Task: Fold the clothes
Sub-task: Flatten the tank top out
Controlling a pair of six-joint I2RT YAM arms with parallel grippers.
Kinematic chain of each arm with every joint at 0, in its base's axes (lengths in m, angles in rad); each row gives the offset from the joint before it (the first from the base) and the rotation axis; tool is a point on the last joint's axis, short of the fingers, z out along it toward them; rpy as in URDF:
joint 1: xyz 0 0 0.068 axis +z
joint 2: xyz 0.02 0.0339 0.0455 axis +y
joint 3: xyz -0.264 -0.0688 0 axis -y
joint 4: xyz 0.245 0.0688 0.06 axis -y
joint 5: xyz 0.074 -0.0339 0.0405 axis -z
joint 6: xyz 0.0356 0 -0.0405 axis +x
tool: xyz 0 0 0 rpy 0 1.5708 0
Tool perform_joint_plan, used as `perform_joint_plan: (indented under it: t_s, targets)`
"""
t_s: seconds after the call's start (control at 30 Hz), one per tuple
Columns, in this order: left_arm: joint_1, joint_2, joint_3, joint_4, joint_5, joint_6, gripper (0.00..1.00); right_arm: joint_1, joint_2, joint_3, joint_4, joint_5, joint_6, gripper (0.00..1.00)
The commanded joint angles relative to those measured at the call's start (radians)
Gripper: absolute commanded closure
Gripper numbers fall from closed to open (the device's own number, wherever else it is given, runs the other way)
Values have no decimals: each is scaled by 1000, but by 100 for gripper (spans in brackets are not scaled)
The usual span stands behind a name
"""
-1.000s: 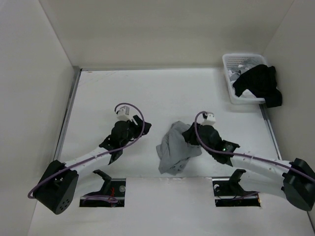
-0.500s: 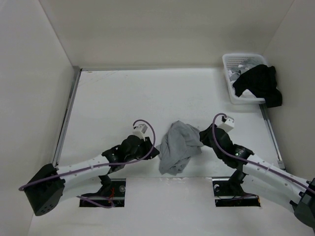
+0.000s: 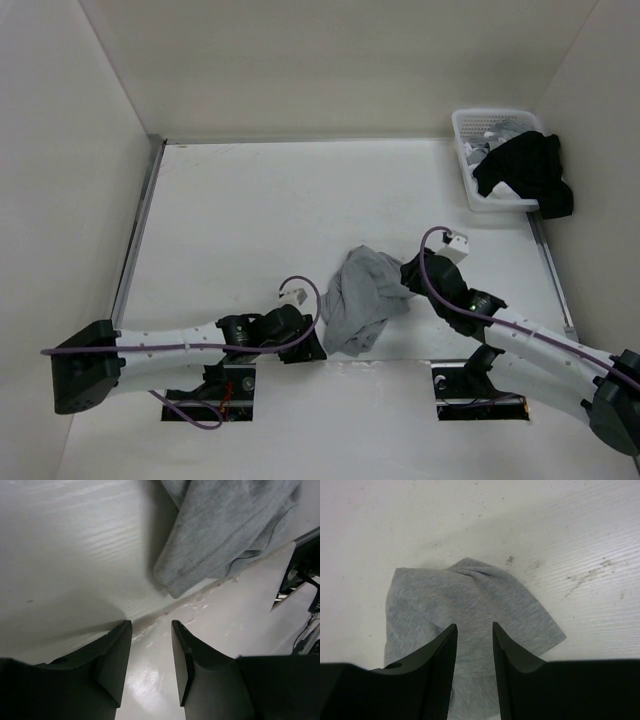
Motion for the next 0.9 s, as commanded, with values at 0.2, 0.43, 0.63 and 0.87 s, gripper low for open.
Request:
perform_joint_plan:
  t_s: [0.2, 0.43, 0.63, 0.87]
  targets:
    - [-55, 116, -35, 93, -69, -229, 63, 1, -59, -54, 142, -21, -15, 61]
    - [-71, 185, -32, 87, -138, -343, 70, 21, -124, -85, 165, -24, -5, 61]
    - [-77, 139, -73, 79, -208, -427, 72, 25, -134, -94, 168, -26, -2, 61]
    - [-80, 103, -98, 46, -265, -501, 72, 57, -94, -97, 196, -30, 7, 61]
